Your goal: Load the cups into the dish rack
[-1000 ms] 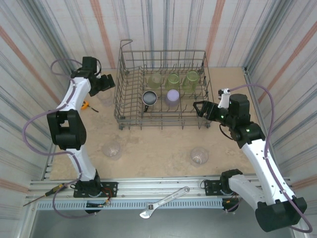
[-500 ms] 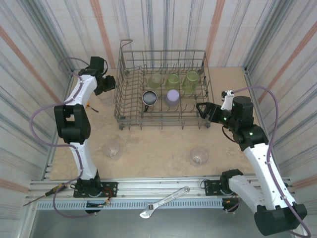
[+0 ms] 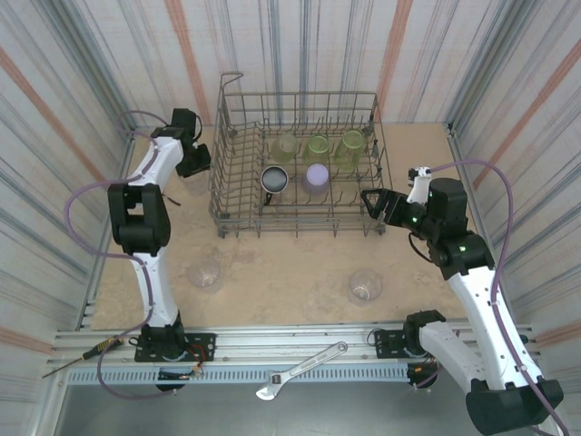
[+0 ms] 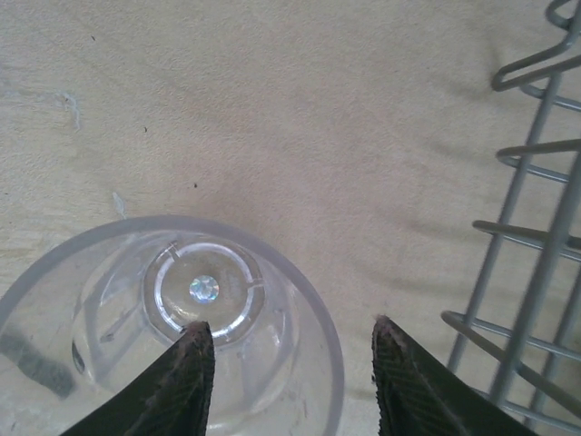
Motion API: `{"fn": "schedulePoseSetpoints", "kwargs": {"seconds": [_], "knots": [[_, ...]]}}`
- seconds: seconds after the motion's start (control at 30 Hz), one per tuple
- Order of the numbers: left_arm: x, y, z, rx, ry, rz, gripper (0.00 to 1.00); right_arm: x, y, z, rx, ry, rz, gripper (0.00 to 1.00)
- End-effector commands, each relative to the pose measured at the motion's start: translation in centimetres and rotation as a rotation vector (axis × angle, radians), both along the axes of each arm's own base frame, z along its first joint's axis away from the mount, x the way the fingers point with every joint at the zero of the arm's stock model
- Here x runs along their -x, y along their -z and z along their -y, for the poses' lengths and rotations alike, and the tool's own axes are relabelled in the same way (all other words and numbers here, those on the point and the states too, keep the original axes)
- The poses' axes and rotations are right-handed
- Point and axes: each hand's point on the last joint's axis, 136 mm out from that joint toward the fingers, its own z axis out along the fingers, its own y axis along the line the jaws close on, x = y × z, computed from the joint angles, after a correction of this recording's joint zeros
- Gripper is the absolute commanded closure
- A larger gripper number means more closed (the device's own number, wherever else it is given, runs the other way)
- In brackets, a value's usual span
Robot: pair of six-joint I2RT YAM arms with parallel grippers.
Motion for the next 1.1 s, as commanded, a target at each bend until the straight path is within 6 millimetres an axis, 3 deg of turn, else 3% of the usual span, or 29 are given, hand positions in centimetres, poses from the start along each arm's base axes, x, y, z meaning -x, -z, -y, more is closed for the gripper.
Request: {"fn": "schedulePoseSetpoints", "kwargs": {"seconds": [0.0, 0.13, 0.37, 0.6, 0.83, 1.07], "knots": [[0.2, 0.7, -0.6, -0.043, 0.003, -0.039, 0.52, 0.2, -0.9, 0.4, 0.010, 0.011, 0.013, 0.01], [0.2, 1.5, -0.8, -0.041, 0.000, -0.057, 0.61, 0.4, -1.1, 0.5, 0.008, 0.017, 0.015, 0.01], [0.1, 0.9, -1.1, -0.036, -0.002, -0.052, 0.99, 0.2, -1.5, 0.5, 0.012, 0.020, 0.021, 0.01], [0.9, -1.4, -1.0, 0.003, 0.011, -0.020, 1.00, -0.4, -1.5, 0.1, -0.001, 0.007, 0.013, 0.01], [3.0, -4.9, -1.6, 0.072, 0.003, 0.021, 1.00, -0.8, -1.7, -0.7, -0.043, -0.009, 0.009, 0.01], [4.3, -7.8, -2.0, 0.167, -0.007, 0.138, 1.00, -1.7, -1.1, -1.7, -0.052, -0.032, -0.016, 0.02]]}}
